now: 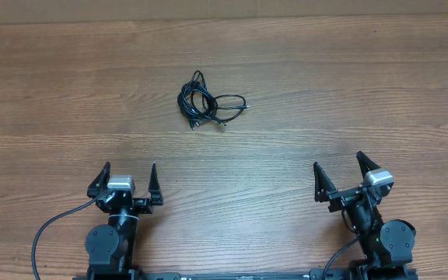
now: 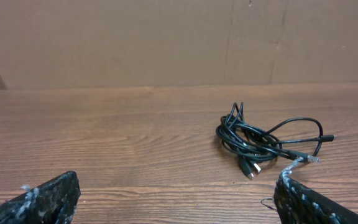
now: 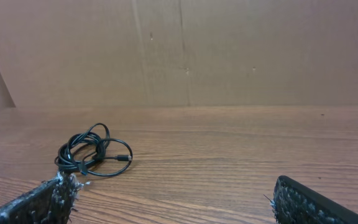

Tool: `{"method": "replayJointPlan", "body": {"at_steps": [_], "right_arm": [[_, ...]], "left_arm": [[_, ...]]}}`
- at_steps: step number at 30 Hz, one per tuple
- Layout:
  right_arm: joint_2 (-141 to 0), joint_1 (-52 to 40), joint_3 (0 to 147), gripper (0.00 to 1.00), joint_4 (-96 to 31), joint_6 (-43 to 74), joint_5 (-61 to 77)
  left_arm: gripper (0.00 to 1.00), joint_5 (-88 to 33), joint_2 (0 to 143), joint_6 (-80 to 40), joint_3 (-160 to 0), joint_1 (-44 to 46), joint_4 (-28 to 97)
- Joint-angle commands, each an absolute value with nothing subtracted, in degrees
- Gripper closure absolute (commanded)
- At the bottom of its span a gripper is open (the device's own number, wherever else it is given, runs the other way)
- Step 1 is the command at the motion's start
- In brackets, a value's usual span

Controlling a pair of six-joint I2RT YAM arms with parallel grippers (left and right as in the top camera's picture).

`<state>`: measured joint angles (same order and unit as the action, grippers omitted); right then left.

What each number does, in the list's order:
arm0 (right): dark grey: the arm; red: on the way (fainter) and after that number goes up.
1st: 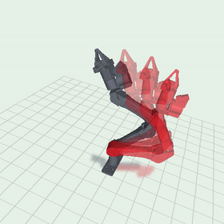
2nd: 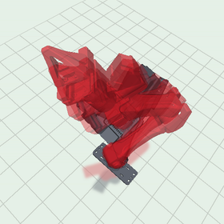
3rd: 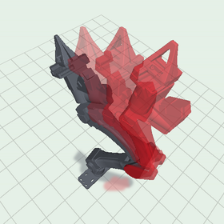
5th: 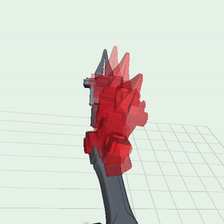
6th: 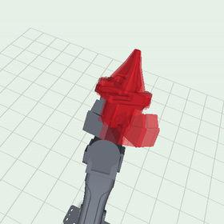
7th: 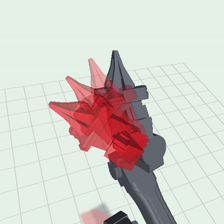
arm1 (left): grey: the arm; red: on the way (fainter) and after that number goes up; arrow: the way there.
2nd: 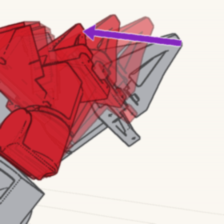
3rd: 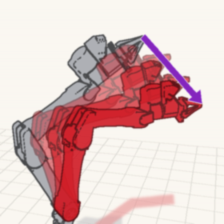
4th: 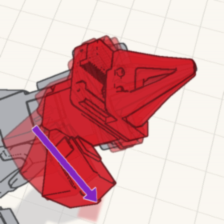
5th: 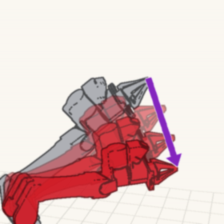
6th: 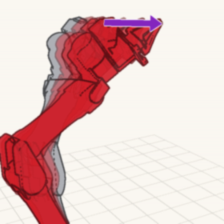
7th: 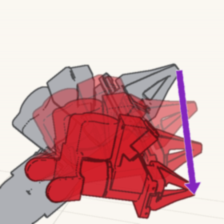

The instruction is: Untangle cables

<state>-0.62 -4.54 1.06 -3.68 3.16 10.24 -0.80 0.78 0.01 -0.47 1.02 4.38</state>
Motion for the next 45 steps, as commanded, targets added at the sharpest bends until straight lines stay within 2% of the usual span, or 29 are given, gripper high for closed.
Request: {"method": "replayJointPlan", "body": {"at_steps": [1, 34, 40, 45], "right_arm": [[-0.2, -4.7, 0.5, 0.0, -3.6, 2.9, 9.9], [-0.2, -4.7, 0.5, 0.0, -3.7, 2.9, 10.4], [-0.2, -4.7, 0.5, 0.0, -3.7, 3.0, 10.8], [-0.2, -4.7, 0.8, 0.0, -2.7, 2.9, 15.4]], "left_arm": [[0.01, -1.1, 0.3, 0.7, -0.3, 0.7, 4.5], [0.0, -2.3, 0.3, 0.7, -0.3, 0.7, 3.5], [0.01, -10.7, 0.3, 0.6, -0.3, 0.7, -5.1], [0.01, -11.7, 0.3, -3.9, -1.9, 0.7, -11.5]]}}
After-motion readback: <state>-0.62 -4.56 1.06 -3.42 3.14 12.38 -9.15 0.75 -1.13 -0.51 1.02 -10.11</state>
